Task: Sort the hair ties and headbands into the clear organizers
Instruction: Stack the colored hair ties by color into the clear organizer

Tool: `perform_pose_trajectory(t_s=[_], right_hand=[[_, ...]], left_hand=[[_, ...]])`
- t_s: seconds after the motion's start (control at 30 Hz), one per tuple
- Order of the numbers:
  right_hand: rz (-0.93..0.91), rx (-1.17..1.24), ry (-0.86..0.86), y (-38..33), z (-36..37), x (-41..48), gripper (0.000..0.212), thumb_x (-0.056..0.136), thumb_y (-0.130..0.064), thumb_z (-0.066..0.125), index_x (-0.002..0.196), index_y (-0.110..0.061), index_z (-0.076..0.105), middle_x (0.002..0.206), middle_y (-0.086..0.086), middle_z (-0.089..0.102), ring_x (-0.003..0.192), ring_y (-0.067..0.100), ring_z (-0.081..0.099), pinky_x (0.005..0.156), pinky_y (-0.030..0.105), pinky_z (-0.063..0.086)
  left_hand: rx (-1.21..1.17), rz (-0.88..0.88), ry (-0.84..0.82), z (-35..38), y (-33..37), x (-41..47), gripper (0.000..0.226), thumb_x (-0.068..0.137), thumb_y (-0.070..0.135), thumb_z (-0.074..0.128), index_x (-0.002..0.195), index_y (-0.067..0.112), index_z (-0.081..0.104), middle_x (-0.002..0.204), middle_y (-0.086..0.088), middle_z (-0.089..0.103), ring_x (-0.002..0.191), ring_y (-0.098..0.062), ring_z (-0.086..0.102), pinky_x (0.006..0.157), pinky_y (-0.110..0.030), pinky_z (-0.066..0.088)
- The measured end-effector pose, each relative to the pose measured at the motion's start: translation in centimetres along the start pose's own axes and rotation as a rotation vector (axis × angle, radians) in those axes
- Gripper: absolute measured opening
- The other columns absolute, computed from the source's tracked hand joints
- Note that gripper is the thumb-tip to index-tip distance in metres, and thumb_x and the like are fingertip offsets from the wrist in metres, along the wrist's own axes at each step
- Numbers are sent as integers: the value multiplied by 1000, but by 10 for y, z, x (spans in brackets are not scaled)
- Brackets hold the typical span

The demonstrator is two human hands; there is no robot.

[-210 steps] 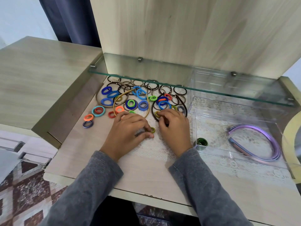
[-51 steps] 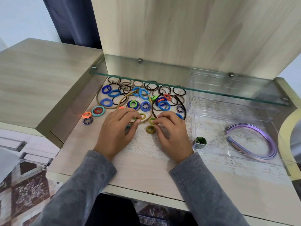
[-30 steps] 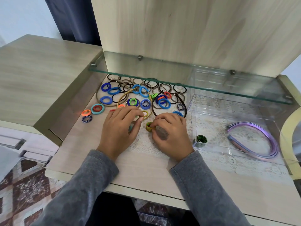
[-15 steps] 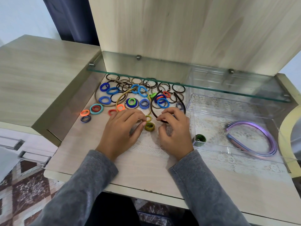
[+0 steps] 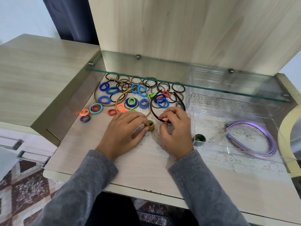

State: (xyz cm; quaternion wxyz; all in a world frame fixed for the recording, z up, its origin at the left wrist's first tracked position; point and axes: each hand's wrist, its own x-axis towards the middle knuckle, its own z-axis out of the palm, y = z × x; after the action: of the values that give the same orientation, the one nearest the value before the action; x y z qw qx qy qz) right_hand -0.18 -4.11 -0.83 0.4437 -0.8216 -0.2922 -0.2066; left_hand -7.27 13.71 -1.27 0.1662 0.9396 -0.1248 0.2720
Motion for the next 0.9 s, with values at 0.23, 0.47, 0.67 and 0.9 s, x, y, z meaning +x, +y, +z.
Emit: perform_pose_trajectory(t_s=[0.23,0.47,0.67,0.9], right_hand=[[3,21,-11,1,0,1,20,71,-10,52,85,-14,66,95,-5,55,90,18,56,75,50,45],[0,45,-84,-4,-3,2,27,71,-15,51,94,-15,65,99,-4,55,96,18,55,80,49,44],[-46,-63,-218,-8,-6,-1,24,73,-24,58,95,-29,68,114,-5,51,109,16,48,95,42,33],[-70,-183,-294,-9,-6,-1,22,73,-33,57,93,-31,67,120,-3,50,114,18,45,97,40,30]], left_hand=[[-22,-20,-24,2,0,0,27,89,26,71,115,19,67,119,6,65,111,-14,59,91,-27,41],[-1,-210,23,-1,2,2,38,93,25,47,128,19,59,134,5,59,127,-14,52,105,-36,38],[70,-420,-39,10,-6,3,48,94,33,35,135,18,54,148,-7,46,138,-25,41,111,-46,36],[99,-492,-136,14,-8,3,62,93,44,27,147,21,43,158,-8,35,149,-26,26,118,-50,26]])
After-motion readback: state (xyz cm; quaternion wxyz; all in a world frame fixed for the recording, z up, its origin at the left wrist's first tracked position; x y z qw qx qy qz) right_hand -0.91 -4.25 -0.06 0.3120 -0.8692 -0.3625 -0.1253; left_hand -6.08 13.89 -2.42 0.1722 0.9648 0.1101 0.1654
